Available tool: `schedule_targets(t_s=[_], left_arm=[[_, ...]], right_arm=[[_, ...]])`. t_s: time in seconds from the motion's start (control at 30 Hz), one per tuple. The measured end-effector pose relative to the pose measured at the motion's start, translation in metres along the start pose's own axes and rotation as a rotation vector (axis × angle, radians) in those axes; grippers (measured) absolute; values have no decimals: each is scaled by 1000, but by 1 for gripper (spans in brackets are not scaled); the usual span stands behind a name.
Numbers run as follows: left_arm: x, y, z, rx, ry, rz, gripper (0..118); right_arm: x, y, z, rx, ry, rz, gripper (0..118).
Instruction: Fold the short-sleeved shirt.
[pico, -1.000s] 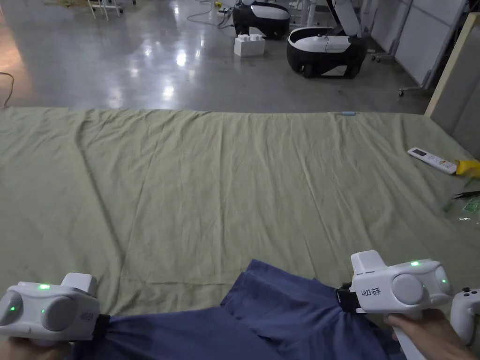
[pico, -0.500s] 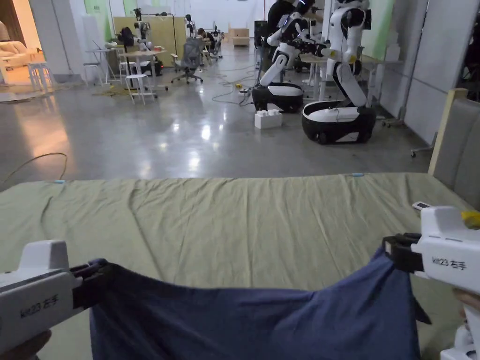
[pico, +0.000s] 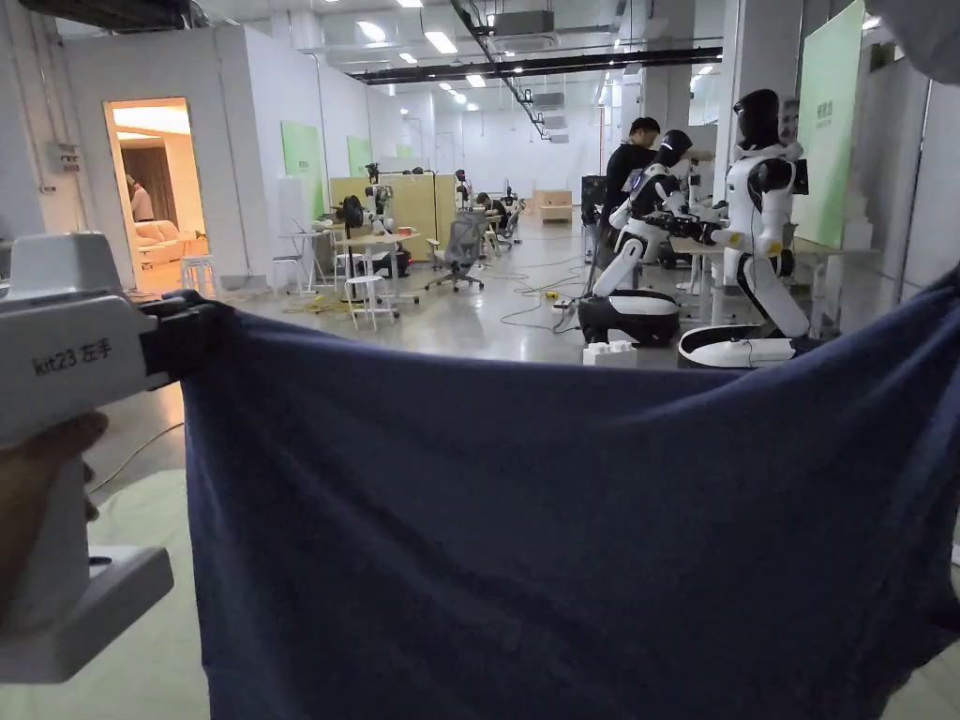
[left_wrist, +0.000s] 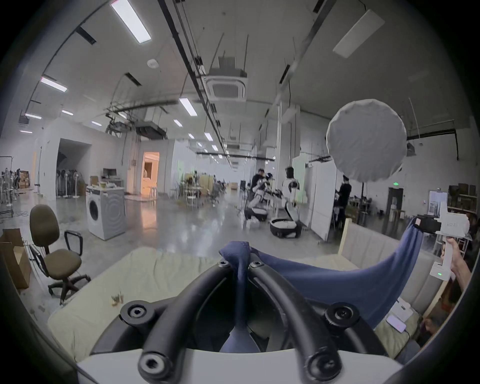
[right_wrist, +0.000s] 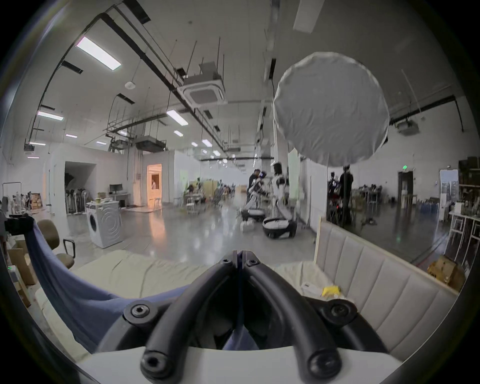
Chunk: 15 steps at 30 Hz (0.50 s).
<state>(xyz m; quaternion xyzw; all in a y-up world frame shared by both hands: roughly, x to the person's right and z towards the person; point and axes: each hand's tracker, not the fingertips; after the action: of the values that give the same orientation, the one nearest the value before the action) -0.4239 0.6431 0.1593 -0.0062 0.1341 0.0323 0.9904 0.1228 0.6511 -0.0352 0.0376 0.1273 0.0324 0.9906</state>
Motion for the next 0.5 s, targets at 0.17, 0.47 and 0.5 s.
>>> schedule_targets(t_s=[0.17, 0.47, 0.5], left_arm=[[-6, 34, -12, 60, 46, -23, 6], [-3, 53, -63, 95, 117, -27, 6], [-3, 52, -70, 92, 122, -29, 6]], right_arm=[[-13, 41, -13, 54, -83, 75, 2], [-25, 61, -55, 120, -155, 131, 2], [-30, 62, -57, 123, -152, 134, 2]])
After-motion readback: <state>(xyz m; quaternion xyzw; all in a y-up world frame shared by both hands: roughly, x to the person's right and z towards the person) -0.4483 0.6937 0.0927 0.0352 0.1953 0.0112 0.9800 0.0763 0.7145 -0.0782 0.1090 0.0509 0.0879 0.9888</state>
